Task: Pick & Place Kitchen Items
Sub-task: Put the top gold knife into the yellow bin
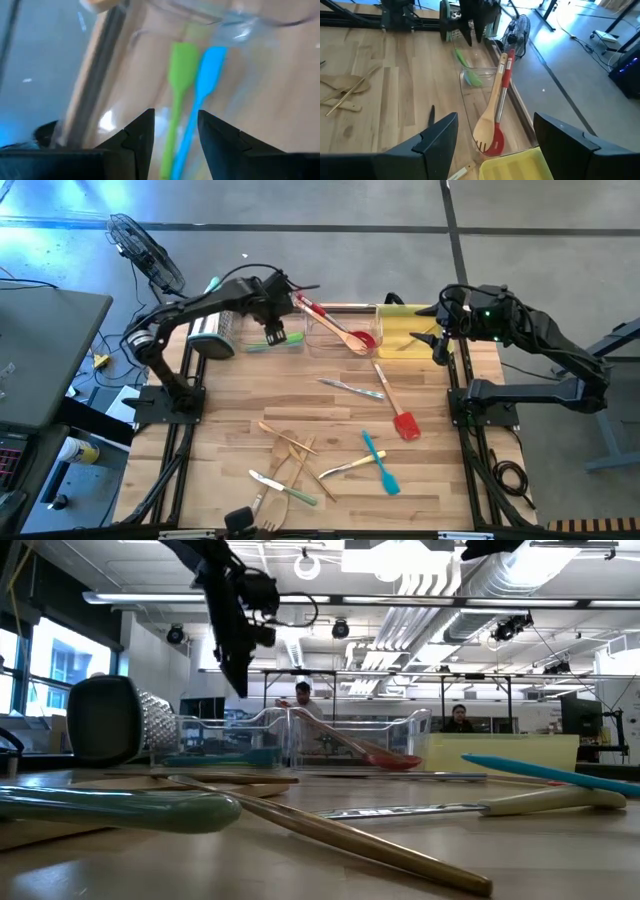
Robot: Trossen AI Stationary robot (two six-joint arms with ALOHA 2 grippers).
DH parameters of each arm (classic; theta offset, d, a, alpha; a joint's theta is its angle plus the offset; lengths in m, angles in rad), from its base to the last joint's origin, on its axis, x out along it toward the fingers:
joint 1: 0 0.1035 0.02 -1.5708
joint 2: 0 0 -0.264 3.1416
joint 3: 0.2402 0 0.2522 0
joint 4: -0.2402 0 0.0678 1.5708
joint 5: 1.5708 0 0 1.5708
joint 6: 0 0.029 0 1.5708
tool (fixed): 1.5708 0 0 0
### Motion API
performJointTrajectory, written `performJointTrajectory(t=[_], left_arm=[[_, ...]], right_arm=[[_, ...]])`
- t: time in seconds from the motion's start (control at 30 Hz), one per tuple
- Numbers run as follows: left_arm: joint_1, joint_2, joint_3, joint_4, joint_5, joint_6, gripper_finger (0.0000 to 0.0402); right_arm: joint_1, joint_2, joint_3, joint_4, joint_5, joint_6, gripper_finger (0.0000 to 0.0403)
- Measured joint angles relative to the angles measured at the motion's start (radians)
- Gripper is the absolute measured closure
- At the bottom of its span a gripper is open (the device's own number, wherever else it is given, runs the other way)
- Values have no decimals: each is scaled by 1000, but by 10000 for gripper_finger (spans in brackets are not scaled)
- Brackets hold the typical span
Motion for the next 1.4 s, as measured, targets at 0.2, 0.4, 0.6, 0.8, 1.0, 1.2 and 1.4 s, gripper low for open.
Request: performJointTrajectory(t=[0.2,0.4,0.6,0.8,1.0,1.2,1.4], left_arm=[[1,-60,12,-69,243,-102,258],[-29,-64,11,-161,473,-223,258],[-181,-61,11,-175,505,-244,258],[-383,-61,11,-175,526,-358,258],[-577,-61,11,-175,429,-546,258],[-775,-61,10,-175,226,-498,258],[-920,-61,10,-175,77,-416,258]], right_arm=[[0,1,0,-5,-3,0,150],[0,1,0,0,-28,0,150],[0,1,0,14,-64,0,150],[0,16,0,16,-167,0,150],[0,52,0,17,-367,7,150],[2,115,0,17,-603,81,150],[66,186,0,-1,-824,184,150]])
